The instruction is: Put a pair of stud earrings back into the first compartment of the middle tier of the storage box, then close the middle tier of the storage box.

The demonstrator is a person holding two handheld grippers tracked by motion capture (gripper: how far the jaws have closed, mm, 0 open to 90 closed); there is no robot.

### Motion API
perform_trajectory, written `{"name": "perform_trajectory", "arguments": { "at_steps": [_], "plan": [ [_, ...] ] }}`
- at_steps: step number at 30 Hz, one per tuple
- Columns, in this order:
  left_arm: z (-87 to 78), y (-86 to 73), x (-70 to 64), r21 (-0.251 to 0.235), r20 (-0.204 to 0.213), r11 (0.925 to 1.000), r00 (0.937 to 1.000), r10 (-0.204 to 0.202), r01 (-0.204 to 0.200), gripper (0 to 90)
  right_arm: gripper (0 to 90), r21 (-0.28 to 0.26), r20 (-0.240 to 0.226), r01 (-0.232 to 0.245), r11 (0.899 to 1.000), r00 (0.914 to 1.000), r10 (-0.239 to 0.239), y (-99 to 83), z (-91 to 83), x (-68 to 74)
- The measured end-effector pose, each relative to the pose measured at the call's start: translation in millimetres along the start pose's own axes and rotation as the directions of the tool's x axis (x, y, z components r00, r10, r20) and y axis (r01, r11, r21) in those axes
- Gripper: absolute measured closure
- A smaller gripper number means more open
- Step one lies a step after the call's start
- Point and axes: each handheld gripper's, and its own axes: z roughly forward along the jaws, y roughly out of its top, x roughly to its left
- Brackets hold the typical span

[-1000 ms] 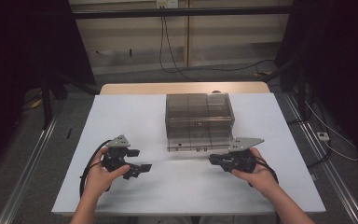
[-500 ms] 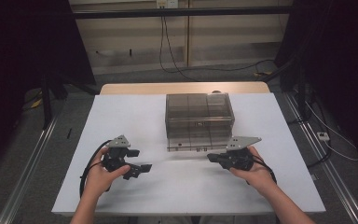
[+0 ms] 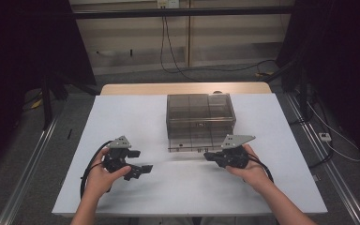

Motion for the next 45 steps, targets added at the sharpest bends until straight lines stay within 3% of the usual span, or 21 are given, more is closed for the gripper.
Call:
{"name": "perform_trajectory", "arguments": {
  "at_steps": [4,11,45],
  "plan": [
    [0.7,0.0,-0.6,0.007,0.005,1.0000,1.0000,-0.002,0.002,16.6,90.0,0.001,0.004,0.022,1.000,0.9998,-0.022,-0.4,4.0,-0.1],
    [0.3,0.1,0.2,0.002,0.004,1.0000,1.0000,-0.003,0.003,16.7,90.0,-0.005,0.010,0.004,1.000,0.9999,-0.004,-0.1,6.2,-4.6],
    [-0.6,-1.4,2.3,-0.002,-0.002,0.9999,0.9999,-0.012,0.012,17.1,90.0,-0.018,0.020,0.018,1.000,0.9996,-0.017,8.9,10.0,-6.1]
  ]
}}
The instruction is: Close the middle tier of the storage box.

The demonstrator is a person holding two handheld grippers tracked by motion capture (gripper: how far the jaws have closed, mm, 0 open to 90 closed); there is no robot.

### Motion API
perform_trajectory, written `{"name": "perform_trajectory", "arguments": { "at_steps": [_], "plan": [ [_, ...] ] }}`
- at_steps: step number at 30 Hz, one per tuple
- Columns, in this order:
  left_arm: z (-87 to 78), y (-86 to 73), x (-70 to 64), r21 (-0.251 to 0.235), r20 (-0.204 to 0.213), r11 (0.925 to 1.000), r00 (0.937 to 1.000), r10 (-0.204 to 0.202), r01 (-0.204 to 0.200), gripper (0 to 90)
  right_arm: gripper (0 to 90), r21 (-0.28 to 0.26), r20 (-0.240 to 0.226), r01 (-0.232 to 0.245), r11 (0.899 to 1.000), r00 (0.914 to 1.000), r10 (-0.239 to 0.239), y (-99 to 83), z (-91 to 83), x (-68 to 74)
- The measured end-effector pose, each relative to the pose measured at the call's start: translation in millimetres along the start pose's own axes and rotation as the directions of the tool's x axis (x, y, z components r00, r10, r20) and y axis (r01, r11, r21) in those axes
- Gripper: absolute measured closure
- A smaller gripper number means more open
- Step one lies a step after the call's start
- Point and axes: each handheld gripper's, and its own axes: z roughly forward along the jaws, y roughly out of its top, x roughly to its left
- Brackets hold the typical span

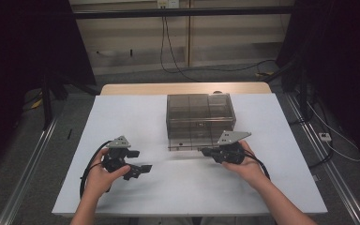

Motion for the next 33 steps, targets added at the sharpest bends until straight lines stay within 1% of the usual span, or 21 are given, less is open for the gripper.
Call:
{"name": "perform_trajectory", "arguments": {
  "at_steps": [7,20,24,28,33],
  "plan": [
    [0.1,0.0,-0.4,-0.001,-0.002,1.0000,1.0000,0.004,-0.004,17.2,90.0,-0.003,0.005,0.008,1.000,1.0000,-0.008,3.8,2.5,-1.9],
    [-0.6,0.4,-0.1,-0.004,-0.007,1.0000,1.0000,0.006,-0.006,17.4,90.0,-0.015,0.032,-0.007,1.000,0.9994,0.008,4.9,2.7,-11.0],
    [-0.3,0.1,-0.3,-0.001,-0.005,1.0000,1.0000,0.006,-0.006,17.4,90.0,-0.008,0.050,0.013,1.000,0.9987,-0.012,8.5,3.8,-12.1],
    [0.0,0.0,-0.2,0.000,-0.004,1.0000,1.0000,0.004,-0.004,17.4,90.0,-0.017,0.053,0.003,1.000,0.9986,-0.002,10.7,4.2,-15.2],
    [-0.8,-0.1,0.1,-0.001,-0.009,1.0000,0.9999,0.005,-0.005,17.4,90.0,-0.015,0.061,-0.003,1.000,0.9981,0.004,10.3,4.8,-18.2]
  ]
}}
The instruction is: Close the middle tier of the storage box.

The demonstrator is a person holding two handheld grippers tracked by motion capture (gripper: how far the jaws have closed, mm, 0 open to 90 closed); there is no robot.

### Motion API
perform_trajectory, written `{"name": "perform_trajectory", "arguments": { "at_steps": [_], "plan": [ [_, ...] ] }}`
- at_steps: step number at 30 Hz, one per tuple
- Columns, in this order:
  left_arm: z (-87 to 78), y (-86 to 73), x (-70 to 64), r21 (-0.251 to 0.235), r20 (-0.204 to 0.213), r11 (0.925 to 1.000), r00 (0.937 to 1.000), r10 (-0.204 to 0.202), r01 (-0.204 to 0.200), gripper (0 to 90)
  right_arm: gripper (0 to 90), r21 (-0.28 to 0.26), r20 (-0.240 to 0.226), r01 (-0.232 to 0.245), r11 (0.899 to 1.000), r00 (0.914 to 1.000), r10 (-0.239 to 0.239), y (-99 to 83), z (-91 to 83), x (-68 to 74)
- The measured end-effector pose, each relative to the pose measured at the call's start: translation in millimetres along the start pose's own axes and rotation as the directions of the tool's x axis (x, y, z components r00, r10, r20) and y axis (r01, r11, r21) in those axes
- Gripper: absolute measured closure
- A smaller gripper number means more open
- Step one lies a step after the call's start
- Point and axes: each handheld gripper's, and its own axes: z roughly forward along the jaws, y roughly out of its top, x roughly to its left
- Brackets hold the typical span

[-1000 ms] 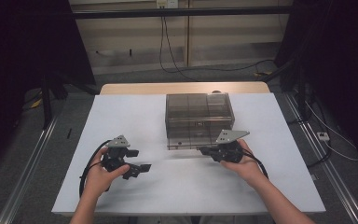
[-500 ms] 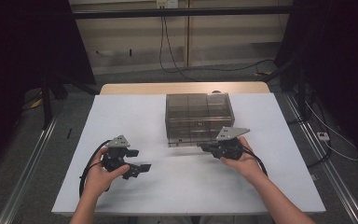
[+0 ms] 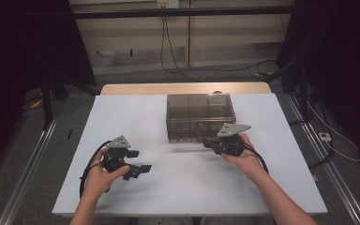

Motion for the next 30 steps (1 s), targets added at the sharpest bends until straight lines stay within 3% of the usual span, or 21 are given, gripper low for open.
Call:
{"name": "perform_trajectory", "arguments": {
  "at_steps": [30],
  "plan": [
    [-0.9,1.1,-0.2,0.002,0.003,1.0000,1.0000,0.003,-0.003,17.5,90.0,-0.013,0.016,-0.013,1.000,0.9998,0.013,1.2,4.4,-5.6]
  ]
}}
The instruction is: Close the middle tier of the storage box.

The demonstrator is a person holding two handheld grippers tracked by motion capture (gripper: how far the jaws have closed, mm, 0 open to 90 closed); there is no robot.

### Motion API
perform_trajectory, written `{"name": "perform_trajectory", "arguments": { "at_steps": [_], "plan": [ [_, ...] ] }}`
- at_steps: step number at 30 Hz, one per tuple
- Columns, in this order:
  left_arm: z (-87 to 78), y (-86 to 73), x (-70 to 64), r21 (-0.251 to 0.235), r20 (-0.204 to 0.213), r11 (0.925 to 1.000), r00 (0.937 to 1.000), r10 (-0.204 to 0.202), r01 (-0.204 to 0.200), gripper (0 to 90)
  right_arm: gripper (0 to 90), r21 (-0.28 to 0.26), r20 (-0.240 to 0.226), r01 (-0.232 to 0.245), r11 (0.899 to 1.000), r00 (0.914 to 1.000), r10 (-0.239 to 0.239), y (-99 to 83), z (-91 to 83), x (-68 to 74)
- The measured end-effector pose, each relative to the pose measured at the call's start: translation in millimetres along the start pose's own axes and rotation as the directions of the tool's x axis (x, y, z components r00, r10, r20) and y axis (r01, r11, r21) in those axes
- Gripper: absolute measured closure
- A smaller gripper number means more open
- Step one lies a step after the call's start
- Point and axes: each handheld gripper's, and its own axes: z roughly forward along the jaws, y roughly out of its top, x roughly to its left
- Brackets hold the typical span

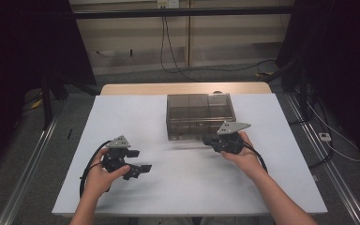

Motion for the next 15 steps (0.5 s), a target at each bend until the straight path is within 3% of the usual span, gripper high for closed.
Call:
{"name": "perform_trajectory", "arguments": {
  "at_steps": [15],
  "plan": [
    [0.0,0.2,-0.4,-0.004,-0.003,1.0000,1.0000,0.002,-0.002,17.6,90.0,0.007,0.008,0.008,1.000,0.9999,-0.008,6.5,3.8,-2.7]
  ]
}}
